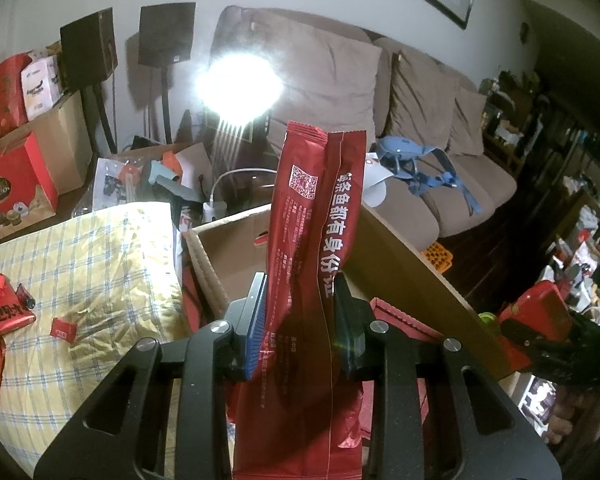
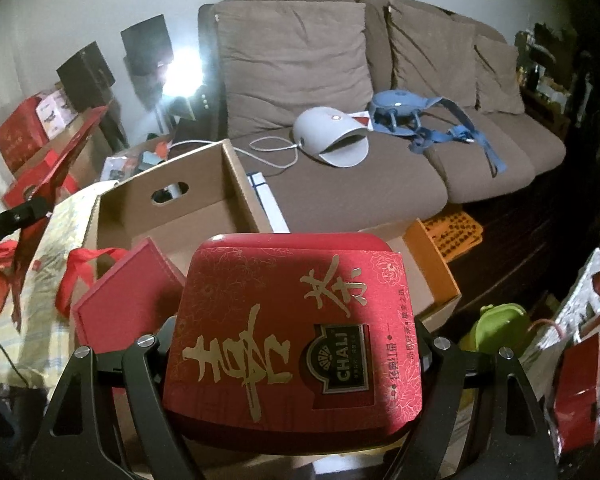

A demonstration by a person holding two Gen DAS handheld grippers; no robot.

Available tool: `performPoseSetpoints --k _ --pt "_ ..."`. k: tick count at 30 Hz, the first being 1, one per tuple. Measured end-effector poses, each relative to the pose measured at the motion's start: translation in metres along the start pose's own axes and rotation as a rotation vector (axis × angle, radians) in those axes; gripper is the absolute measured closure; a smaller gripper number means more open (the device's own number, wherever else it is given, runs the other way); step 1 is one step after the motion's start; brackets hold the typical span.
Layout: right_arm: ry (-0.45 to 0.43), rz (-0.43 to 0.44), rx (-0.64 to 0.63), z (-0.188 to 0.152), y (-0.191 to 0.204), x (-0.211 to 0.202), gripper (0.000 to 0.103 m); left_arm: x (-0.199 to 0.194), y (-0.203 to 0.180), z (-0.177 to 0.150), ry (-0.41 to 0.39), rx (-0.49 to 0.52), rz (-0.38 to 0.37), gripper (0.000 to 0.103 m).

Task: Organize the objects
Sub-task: 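Lower the CHALI tin into the box with the right gripper while the left gripper holds the packet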

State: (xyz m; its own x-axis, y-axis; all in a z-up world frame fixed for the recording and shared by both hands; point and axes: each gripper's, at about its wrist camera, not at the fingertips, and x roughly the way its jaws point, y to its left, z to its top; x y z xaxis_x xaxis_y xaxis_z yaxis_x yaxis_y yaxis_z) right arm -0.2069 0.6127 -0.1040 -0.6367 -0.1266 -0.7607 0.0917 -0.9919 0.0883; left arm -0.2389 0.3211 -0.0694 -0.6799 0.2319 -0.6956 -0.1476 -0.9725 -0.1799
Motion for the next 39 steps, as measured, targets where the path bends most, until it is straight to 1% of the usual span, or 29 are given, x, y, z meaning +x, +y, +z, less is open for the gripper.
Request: performPoseSetpoints --k 6,13,16,30,33,39 --pt "0.017 0.004 -0.004 -0.0015 -0.0017 0.0018 0.02 0.0005 -0.0014 0.0014 0.004 0.005 0.0 0.074" --pt "0.035 0.005 -0.04 -0.0036 0.004 0.0054 0.02 0.0006 -0.0021 0.0012 0.007 0.008 0.002 0.074" --pt "0.036 -0.01 -0.042 -0.0035 0.0039 0.0063 0.02 0.0028 -0.0006 0.0002 0.014 0.009 0.003 0.074" --pt "0.025 -0.017 -0.055 -0.0068 -0.004 0.0036 0.02 0.0041 -0.0029 -0.0023 0.023 0.037 -0.003 0.074" --pt "0.026 -0.025 -0.06 -0.0064 -0.0024 0.0043 0.02 0.0051 -0.003 -0.0031 0.028 0.041 -0.002 0.074" --pt "0.039 -0.012 -0.099 -0.0079 0.0045 0.0063 0.02 0.0072 -0.0027 -0.0032 0.038 0.044 0.0 0.074"
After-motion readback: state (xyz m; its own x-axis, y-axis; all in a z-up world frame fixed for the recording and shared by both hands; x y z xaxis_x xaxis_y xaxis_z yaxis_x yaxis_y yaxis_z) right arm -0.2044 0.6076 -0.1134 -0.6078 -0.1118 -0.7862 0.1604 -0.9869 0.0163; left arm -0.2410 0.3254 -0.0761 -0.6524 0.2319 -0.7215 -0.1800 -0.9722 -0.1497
